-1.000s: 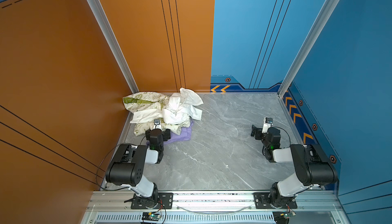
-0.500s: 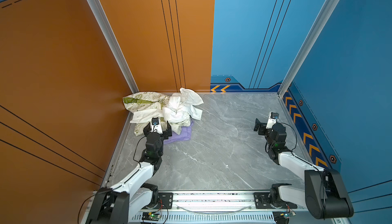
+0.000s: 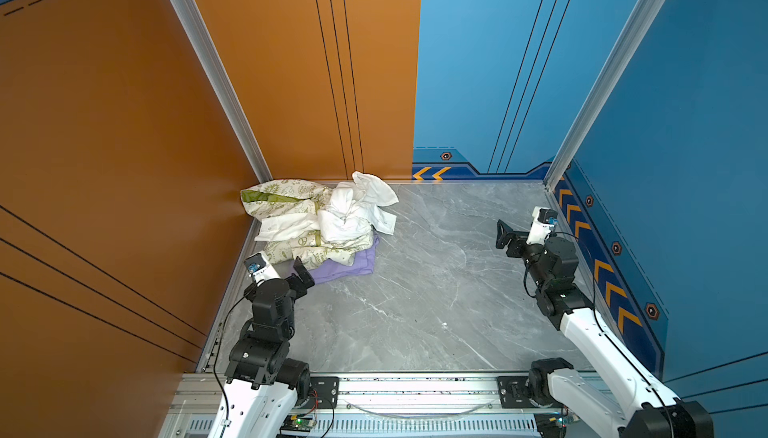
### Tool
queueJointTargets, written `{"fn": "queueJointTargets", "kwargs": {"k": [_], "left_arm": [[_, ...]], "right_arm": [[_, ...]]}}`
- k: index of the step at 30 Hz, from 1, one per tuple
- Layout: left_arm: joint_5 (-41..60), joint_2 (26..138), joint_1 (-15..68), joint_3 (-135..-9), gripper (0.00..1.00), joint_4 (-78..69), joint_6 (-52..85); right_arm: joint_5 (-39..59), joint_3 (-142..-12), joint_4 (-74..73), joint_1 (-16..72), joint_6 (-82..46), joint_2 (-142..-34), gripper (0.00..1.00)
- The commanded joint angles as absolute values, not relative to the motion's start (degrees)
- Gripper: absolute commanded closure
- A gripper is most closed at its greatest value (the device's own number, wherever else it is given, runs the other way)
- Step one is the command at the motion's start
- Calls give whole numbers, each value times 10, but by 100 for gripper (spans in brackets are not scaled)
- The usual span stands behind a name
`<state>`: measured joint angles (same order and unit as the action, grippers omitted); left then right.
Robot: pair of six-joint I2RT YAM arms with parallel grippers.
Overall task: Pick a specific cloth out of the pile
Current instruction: 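Lower the left gripper to the lavender T-shirt edge while raising the right arm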
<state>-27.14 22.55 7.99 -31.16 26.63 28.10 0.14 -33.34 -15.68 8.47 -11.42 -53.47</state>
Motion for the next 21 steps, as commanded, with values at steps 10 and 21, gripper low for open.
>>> {"fn": "queueJointTargets", "kwargs": {"k": [10, 21], "left_arm": [[40, 377, -148, -345, 12, 385, 423], [244, 471, -316, -315, 22, 288, 459]], "right_arm": [[152, -448, -44, 232, -33, -583, 0], [144, -476, -42, 329, 2, -621, 0]]}}
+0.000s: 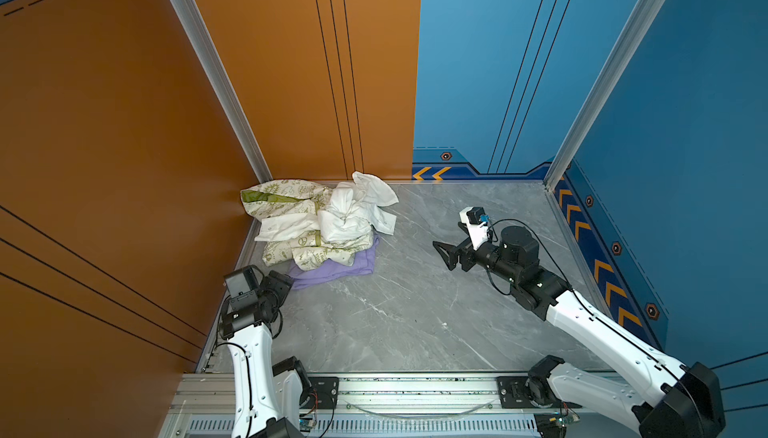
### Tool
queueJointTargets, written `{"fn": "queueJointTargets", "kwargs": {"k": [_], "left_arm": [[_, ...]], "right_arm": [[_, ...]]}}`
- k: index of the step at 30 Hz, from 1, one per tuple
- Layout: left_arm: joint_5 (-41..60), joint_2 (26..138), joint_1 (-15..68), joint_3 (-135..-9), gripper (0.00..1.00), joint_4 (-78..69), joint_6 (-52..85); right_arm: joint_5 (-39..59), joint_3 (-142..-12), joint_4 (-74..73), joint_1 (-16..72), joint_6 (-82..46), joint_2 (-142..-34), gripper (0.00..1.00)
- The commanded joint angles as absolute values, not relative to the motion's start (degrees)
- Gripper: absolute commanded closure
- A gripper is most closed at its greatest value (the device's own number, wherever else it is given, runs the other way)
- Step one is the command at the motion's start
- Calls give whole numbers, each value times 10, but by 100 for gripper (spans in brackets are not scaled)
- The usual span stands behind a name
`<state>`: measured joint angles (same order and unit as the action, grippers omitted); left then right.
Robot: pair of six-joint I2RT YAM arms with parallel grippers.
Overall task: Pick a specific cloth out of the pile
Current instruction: 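Lower the left gripper to the lavender T-shirt edge while raising the right arm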
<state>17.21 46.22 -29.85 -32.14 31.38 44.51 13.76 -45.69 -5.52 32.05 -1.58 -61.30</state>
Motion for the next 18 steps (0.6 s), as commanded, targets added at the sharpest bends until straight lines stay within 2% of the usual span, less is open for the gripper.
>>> {"fn": "queueJointTargets", "kwargs": {"k": [1, 9, 18], "left_arm": [[246, 476, -323, -315, 23, 283, 460], [311, 564, -348, -319, 23, 229, 471], [287, 656, -350, -355, 24, 246, 444]], "right_arm": [[144, -478, -43, 332, 3, -623, 0], [150, -471, -54, 344, 4, -633, 0], [150, -443, -67, 345, 4, -627, 0]]}}
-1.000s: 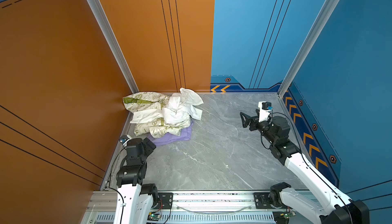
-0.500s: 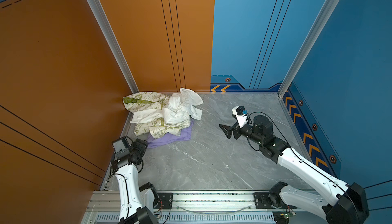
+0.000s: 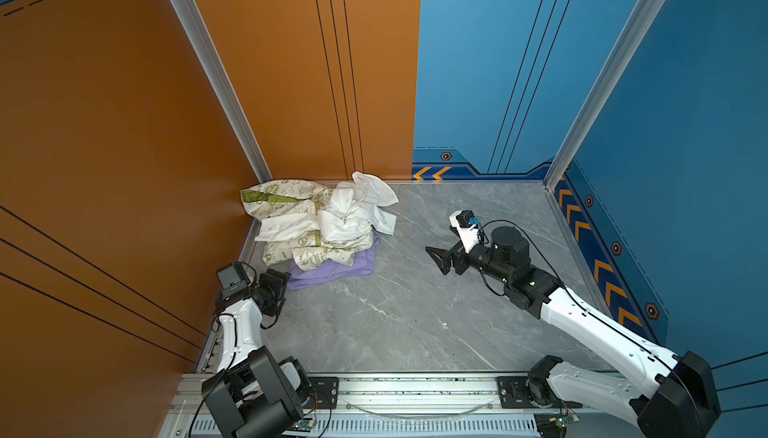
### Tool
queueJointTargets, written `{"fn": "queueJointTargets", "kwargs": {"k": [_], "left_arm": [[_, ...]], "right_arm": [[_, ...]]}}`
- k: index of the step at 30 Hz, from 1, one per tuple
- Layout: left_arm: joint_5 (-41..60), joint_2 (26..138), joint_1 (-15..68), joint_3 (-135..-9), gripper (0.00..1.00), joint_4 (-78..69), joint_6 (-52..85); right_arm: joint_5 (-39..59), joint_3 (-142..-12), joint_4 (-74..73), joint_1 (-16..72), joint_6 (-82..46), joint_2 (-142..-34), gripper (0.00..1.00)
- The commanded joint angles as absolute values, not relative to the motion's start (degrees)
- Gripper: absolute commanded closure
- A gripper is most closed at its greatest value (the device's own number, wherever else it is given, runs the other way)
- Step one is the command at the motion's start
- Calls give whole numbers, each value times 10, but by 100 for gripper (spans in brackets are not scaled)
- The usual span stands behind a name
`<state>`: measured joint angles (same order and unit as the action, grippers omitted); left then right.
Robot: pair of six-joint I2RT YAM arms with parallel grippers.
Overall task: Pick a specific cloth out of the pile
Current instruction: 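Lower the left gripper to the lavender T-shirt edge while raising the right arm, then close the left gripper on the lavender T-shirt edge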
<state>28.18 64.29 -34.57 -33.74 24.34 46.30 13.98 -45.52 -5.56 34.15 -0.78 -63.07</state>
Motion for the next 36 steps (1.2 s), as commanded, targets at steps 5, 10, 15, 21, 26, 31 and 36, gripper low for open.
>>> {"fn": "queueJointTargets", "kwargs": {"k": [5, 10, 15, 21, 26, 31, 36], "left_arm": [[293, 698, -351, -366, 25, 246, 430], [297, 735, -351, -377, 27, 245, 424], [310, 766, -351, -385, 28, 213, 436], [333, 810, -346, -383, 30, 162, 464], [333, 839, -325, -391, 36, 141, 469], [333, 868, -312, -399, 52, 130, 473], [336, 874, -306, -395, 71, 120, 473]], "right_arm": [[148, -430, -74, 345, 4, -627, 0], [147, -418, -86, 345, 4, -628, 0], [149, -416, -88, 345, 2, -628, 0], [148, -414, -87, 344, 1, -626, 0], [146, -413, -86, 344, 1, -625, 0], [147, -414, -89, 345, -2, -628, 0], [148, -414, -89, 345, -3, -629, 0]]}}
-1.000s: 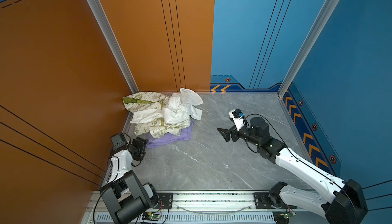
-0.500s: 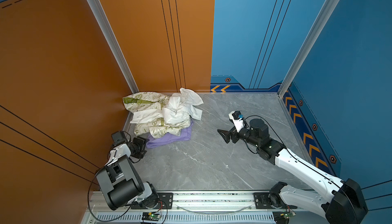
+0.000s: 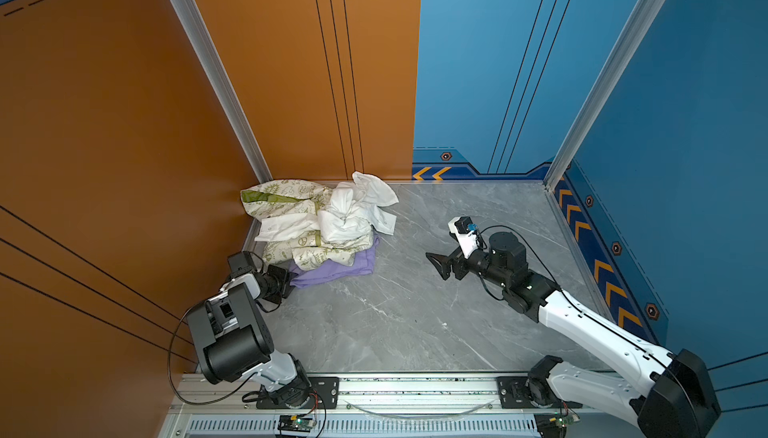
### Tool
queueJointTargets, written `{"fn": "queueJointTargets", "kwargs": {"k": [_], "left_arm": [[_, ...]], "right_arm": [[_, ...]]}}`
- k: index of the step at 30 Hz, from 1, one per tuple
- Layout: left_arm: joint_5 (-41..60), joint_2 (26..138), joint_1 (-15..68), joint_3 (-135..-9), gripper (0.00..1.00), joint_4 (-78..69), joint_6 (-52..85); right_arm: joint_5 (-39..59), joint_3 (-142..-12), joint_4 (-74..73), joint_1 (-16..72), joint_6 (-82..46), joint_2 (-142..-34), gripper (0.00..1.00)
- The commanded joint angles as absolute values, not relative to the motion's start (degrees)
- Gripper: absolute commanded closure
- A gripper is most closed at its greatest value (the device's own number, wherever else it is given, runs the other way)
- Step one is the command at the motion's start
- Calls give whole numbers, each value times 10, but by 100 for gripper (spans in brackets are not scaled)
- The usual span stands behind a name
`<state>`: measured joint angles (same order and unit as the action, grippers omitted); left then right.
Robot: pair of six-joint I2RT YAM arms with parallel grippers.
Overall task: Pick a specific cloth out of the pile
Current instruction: 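Close the left gripper on the lavender T-shirt edge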
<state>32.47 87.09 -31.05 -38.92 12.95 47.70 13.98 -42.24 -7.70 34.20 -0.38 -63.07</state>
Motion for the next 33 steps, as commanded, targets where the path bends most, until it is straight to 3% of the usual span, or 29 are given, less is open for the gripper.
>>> {"fn": "queueJointTargets", "kwargs": {"k": [1, 7, 20, 33], "left_arm": [[336, 873, -306, -395, 76, 120, 471], [345, 859, -306, -397, 100, 119, 473], [332, 722, -295, -431, 100, 134, 512], [288, 658, -274, -542, 100, 212, 510]], "right_arm": [[148, -414, -88, 345, -3, -628, 0], [148, -416, -84, 345, -4, -624, 0], [147, -418, -79, 345, -8, -611, 0], [145, -418, -75, 347, -13, -599, 0]]}}
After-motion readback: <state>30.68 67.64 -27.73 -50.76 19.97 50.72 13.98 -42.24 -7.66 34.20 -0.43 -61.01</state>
